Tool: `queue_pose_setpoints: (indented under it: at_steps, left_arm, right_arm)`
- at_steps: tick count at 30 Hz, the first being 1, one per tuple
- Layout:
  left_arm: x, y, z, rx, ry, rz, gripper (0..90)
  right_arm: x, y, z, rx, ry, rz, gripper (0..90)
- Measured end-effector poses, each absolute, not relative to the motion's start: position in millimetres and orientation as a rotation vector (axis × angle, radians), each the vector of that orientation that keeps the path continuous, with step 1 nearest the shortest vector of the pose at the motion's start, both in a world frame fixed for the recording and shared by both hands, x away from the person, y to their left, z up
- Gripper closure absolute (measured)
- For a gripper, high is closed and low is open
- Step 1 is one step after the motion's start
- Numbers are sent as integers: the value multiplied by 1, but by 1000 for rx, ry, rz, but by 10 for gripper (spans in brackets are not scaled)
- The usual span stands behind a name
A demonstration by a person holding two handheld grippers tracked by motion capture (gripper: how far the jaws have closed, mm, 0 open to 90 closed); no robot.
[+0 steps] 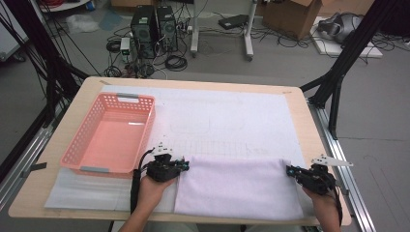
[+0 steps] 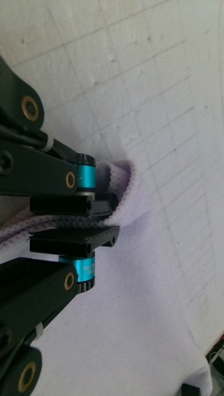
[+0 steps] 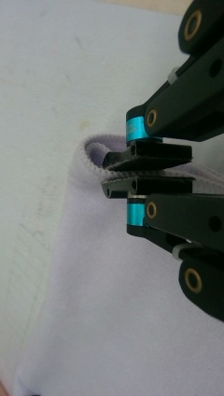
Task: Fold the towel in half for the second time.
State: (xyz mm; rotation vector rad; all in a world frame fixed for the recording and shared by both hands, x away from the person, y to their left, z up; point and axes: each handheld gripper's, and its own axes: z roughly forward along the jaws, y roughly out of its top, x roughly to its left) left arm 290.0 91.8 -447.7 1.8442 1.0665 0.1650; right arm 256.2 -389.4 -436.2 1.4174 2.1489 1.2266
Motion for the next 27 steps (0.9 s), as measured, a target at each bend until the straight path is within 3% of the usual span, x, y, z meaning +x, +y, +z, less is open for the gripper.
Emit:
queue_pose_setpoints:
  at_steps: [8, 14, 19, 23, 27]
  left_arm:
    - [290, 96, -442, 1750, 1094, 255, 834]
    - [296, 96, -450, 1764, 1147, 248, 755]
    - [300, 93, -452, 1774, 1145, 278, 773]
    - [300, 96, -447, 1727, 1142, 319, 617]
    - [305, 99, -445, 1708, 1105, 318, 457]
  right_arm:
    - [266, -391, -430, 1417, 2027, 1277, 863]
    - [274, -385, -437, 1458, 2028, 1210, 847]
    - [280, -382, -439, 1460, 2024, 1154, 844]
    - [276, -385, -434, 1481, 1995, 1152, 625]
    - [271, -397, -420, 1490, 1947, 1271, 486]
